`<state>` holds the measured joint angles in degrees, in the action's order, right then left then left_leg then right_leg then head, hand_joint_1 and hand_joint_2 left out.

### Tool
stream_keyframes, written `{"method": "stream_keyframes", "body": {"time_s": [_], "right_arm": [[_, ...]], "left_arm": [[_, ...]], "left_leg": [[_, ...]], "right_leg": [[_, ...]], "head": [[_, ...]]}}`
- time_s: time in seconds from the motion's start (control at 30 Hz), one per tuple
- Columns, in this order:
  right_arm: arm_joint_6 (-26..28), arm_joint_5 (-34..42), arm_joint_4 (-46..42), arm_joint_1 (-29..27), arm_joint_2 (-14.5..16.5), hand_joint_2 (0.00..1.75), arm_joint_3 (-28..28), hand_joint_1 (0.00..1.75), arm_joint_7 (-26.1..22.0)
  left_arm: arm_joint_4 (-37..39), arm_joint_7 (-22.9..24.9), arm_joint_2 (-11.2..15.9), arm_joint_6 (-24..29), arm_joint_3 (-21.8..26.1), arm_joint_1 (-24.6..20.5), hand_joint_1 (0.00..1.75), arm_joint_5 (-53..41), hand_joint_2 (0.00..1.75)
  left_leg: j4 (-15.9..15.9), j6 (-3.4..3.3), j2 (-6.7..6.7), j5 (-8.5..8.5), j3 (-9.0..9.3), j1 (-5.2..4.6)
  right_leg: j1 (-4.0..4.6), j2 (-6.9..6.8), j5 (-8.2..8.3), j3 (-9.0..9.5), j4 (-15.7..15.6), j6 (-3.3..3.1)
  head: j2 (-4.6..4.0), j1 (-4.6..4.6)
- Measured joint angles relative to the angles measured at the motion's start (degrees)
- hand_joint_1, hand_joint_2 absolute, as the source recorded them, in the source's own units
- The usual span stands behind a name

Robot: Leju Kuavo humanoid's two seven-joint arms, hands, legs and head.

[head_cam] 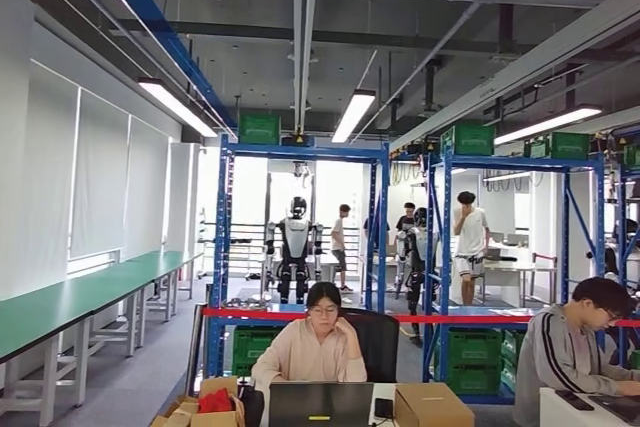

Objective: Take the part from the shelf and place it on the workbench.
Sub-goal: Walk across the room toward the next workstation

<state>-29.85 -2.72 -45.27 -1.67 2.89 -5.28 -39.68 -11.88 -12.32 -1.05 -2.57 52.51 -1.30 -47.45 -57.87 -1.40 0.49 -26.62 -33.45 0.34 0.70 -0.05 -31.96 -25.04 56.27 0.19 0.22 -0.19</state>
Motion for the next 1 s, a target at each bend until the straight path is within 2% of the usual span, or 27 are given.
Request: {"method": "stream_keyframes", "body": {"time_s": [0.03, 0.07, 0.1, 0.13, 0.17, 0.2, 0.23, 0.27, 0.3, 0.33, 0.37, 0.4, 0.43, 0.5, 0.53, 0.6, 0.63, 0.67, 0.7, 0.77, 0.8, 0.83, 0.87, 0.9, 0.93, 0.97, 1.0], "right_arm": [[0.84, -0.84, 2.75, 0.43, -0.15, 0.0, -0.72, 0.0, -0.05], [1.66, -1.66, 5.51, 0.85, -0.3, 0.0, -1.35, 0.0, -0.07], [2.51, -2.58, 8.21, 1.3, -0.43, 0.0, -1.99, 0.0, -0.08], [3.56, -3.67, 11.01, 1.76, -0.57, 0.0, -2.76, 0.0, 0.0], [4.81, -4.61, 13.77, 2.22, -0.67, 0.0, -3.64, 0.0, 0.43], [6.39, -5.24, 16.53, 2.6, -0.73, 0.0, -4.59, 0.0, 1.4], [8.29, -5.59, 19.07, 2.77, -0.8, 0.0, -5.5, 0.0, 2.99], [10.4, -5.84, 21.31, 2.8, -0.88, 0.0, -6.29, 0.0, 5.26], [12.65, -6.21, 23.39, 2.72, -0.93, 0.0, -6.99, 0.0, 8.09], [14.71, -6.62, 25.12, 2.61, -0.97, 0.0, -7.54, 0.0, 11.14], [16.46, -7.04, 26.61, 2.51, -1.0, 0.0, -7.96, 0.0, 14.19], [17.86, -7.41, 27.91, 2.43, -1.01, 0.0, -8.32, 0.0, 17.15], [18.89, -7.68, 28.96, 2.4, -1.01, 0.0, -8.62, 0.0, 19.86], [20.32, -8.04, 30.54, 2.4, -1.01, 0.0, -9.13, 0.0, 24.42], [20.82, -8.15, 31.09, 2.44, -1.01, 0.0, -9.32, 0.0, 26.26], [21.62, -8.27, 32.13, 2.41, -1.02, 0.0, -9.65, 0.0, 29.52], [21.94, -8.35, 32.56, 2.33, -1.01, 0.0, -9.8, 0.0, 30.85], [22.26, -8.43, 32.97, 2.24, -0.99, 0.0, -9.96, 0.0, 32.06], [22.51, -8.5, 33.27, 2.2, -0.96, 0.0, -10.1, 0.0, 32.94], [22.72, -8.59, 33.64, 2.31, -0.89, 0.0, -10.37, 0.0, 34.27], [22.72, -8.61, 33.77, 2.38, -0.86, 0.0, -10.49, 0.0, 34.71], [22.69, -8.65, 33.87, 2.42, -0.83, 0.0, -10.57, 0.0, 35.03], [22.67, -8.68, 33.94, 2.44, -0.79, 0.0, -10.62, 0.0, 35.18], [22.65, -8.73, 33.98, 2.47, -0.77, 0.0, -10.64, 0.0, 35.25], [22.63, -8.77, 33.98, 2.56, -0.74, 0.0, -10.65, 0.0, 35.28], [22.63, -8.83, 33.98, 2.7, -0.73, 0.0, -10.67, 0.0, 35.22], [22.62, -8.89, 33.99, 2.87, -0.72, 0.0, -10.69, 0.0, 35.13]], "left_arm": [[-0.01, -0.03, -0.07, -0.01, 0.29, 0.03, 0.0, -0.21, 0.0], [-0.02, -0.05, -0.09, -0.04, 0.56, 0.04, 0.0, -0.41, 0.0], [-0.02, -0.05, -0.09, -0.09, 0.86, 0.06, 0.0, -0.63, 0.0], [-0.02, -0.04, -0.1, -0.15, 1.13, 0.12, 0.0, -0.9, 0.0], [-0.03, -0.02, -0.13, -0.21, 1.35, 0.2, 0.0, -1.12, 0.0], [-0.03, -0.01, -0.15, -0.29, 1.57, 0.24, 0.0, -1.41, 0.0], [-0.03, 0.01, -0.17, -0.38, 1.77, 0.24, 0.0, -1.71, 0.0], [-0.03, 0.0, -0.17, -0.48, 2.0, 0.21, 0.0, -2.01, 0.0], [-0.03, -0.02, -0.17, -0.56, 2.26, 0.19, 0.0, -2.36, 0.0], [-0.03, -0.04, -0.17, -0.65, 2.52, 0.2, 0.0, -2.64, 0.0], [-0.04, -0.06, -0.17, -0.71, 2.74, 0.19, 0.0, -2.9, 0.0], [-0.05, -0.08, -0.17, -0.76, 2.93, 0.16, 0.0, -3.15, 0.0], [-0.08, -0.1, -0.18, -0.83, 3.08, 0.03, 0.0, -3.34, 0.0], [-0.13, -0.12, -0.19, -0.93, 3.27, -0.33, 0.0, -3.67, 0.0], [-0.14, -0.12, -0.2, -0.98, 3.38, -0.49, 0.0, -3.83, 0.0], [-0.14, -0.12, -0.26, -1.02, 3.67, -0.54, 0.0, -4.17, 0.0], [-0.15, -0.11, -0.31, -1.04, 3.81, -0.5, 0.0, -4.33, 0.0], [-0.16, -0.1, -0.36, -1.06, 3.93, -0.5, 0.0, -4.47, 0.0], [-0.17, -0.1, -0.4, -1.08, 4.01, -0.54, 0.0, -4.61, 0.0], [-0.19, -0.09, -0.4, -1.12, 4.12, -0.64, 0.0, -5.02, 0.0], [-0.19, -0.09, -0.41, -1.14, 4.15, -0.66, 0.0, -5.22, 0.0], [-0.19, -0.09, -0.41, -1.16, 4.16, -0.67, 0.0, -5.39, 0.0], [-0.19, -0.09, -0.41, -1.17, 4.17, -0.69, 0.0, -5.54, 0.0], [-0.19, -0.1, -0.41, -1.18, 4.18, -0.72, 0.0, -5.67, 0.0], [-0.19, -0.11, -0.41, -1.19, 4.18, -0.76, 0.0, -5.8, 0.0], [-0.2, -0.15, -0.41, -1.2, 4.19, -0.8, 0.0, -5.93, 0.0], [-0.2, -0.24, -0.41, -1.22, 4.19, -0.84, 0.0, -6.05, 0.0]], "left_leg": [[0.03, 0.32, 0.02, 0.45, -0.2, 0.06], [0.14, 0.66, 0.05, 0.96, -0.39, 0.14], [0.13, 0.94, 0.03, 0.9, -0.64, 0.24], [-0.38, 1.17, -0.01, -0.09, -0.98, 0.26], [-1.75, 1.35, -0.06, -2.07, -1.49, 0.27], [-4.33, 1.47, -0.09, -4.98, -2.22, 0.3], [-7.86, 1.61, -0.1, -7.93, -3.05, 0.32], [-11.57, 1.74, -0.11, -10.0, -3.75, 0.35], [-14.51, 1.88, -0.1, -10.76, -3.97, 0.36], [-15.83, 2.01, -0.11, -10.08, -3.5, 0.39], [-15.18, 2.14, -0.1, -8.44, -2.15, 0.47], [-12.67, 2.28, -0.1, -6.74, 0.08, 0.58], [-8.76, 2.39, -0.12, -5.89, 2.96, 0.69], [-1.61, 2.14, -0.17, -6.67, 7.57, 0.72], [0.25, 1.87, -0.19, -7.43, 8.56, 0.64], [0.77, 0.93, -0.1, -7.44, 8.26, 0.55], [0.74, 0.4, 0.01, -6.96, 7.85, 0.58], [0.77, -0.14, 0.12, -6.36, 7.32, 0.64], [0.8, -0.51, 0.23, -5.69, 6.63, 0.69], [0.73, -0.77, 0.31, -4.3, 4.92, 0.56], [0.66, -0.78, 0.37, -3.6, 3.99, 0.49], [0.59, -0.77, 0.43, -2.91, 3.03, 0.43], [0.53, -0.73, 0.47, -2.25, 2.12, 0.37], [0.49, -0.66, 0.48, -1.63, 1.31, 0.31], [0.47, -0.55, 0.47, -1.01, 0.65, 0.27], [0.44, -0.37, 0.45, -0.48, 0.15, 0.17], [0.41, -0.12, 0.44, 0.1, -0.22, 0.08]], "right_leg": [[0.24, 0.01, -0.35, 1.05, -1.96, -0.24], [0.33, 0.0, -0.16, 1.13, -2.72, -0.41], [0.31, -0.13, 0.4, 0.82, -2.96, -0.66], [0.23, -0.25, 1.07, 0.36, -3.2, -1.02], [0.12, -0.39, 1.82, -0.25, -3.41, -1.38], [0.05, -0.53, 2.44, -1.0, -3.46, -1.66], [0.1, -0.6, 2.98, -1.88, -3.29, -1.85], [0.16, -0.71, 3.49, -2.79, -3.03, -1.89], [0.19, -0.84, 3.97, -3.79, -2.66, -1.86], [0.18, -0.92, 4.42, -4.91, -2.16, -1.78], [0.12, -0.95, 4.79, -6.09, -1.53, -1.65], [0.04, -0.93, 5.1, -7.3, -0.74, -1.47], [0.04, -0.86, 5.33, -8.48, 0.2, -1.25], [0.11, -0.72, 5.78, -10.26, 1.93, -0.71], [0.17, -0.68, 6.12, -10.81, 2.45, -0.41], [0.07, -0.57, 6.75, -11.34, 2.75, 0.29], [-0.03, -0.46, 6.07, -11.55, 3.11, 0.68], [-0.18, -0.35, 4.33, -11.88, 4.24, 1.09], [-0.38, -0.27, 1.65, -12.4, 6.41, 1.48], [-0.7, -0.24, -3.89, -13.74, 13.42, 2.05], [-0.81, -0.23, -5.1, -14.0, 16.64, 2.22], [-0.87, -0.23, -4.91, -13.56, 18.47, 2.29], [-0.9, -0.23, -3.55, -12.2, 18.26, 2.27], [-0.9, -0.19, -1.83, -9.84, 15.93, 2.13], [-0.86, -0.1, -0.63, -6.47, 11.74, 1.85], [-0.71, 0.01, -0.14, -2.63, 6.5, 1.46], [-0.58, 0.12, -0.38, 0.61, 1.69, 1.05]], "head": [[0.01, 0.0], [0.0, 0.01], [0.01, 0.01], [0.01, 0.01], [0.01, 0.01], [0.01, 0.01], [0.01, 0.0], [-0.01, -0.01], [-0.01, -0.01], [-0.02, 0.0], [-0.02, 0.01], [-0.02, 0.01], [-0.02, 0.01], [-0.01, 0.0], [-0.01, 0.0], [-0.02, -0.01], [-0.01, -0.02], [0.0, -0.02], [-0.01, -0.02], [-0.01, -0.02], [-0.02, -0.03], [-0.02, -0.03], [-0.02, -0.03], [-0.02, -0.03], [-0.02, -0.02], [-0.01, -0.02], [-0.01, -0.01]]}}
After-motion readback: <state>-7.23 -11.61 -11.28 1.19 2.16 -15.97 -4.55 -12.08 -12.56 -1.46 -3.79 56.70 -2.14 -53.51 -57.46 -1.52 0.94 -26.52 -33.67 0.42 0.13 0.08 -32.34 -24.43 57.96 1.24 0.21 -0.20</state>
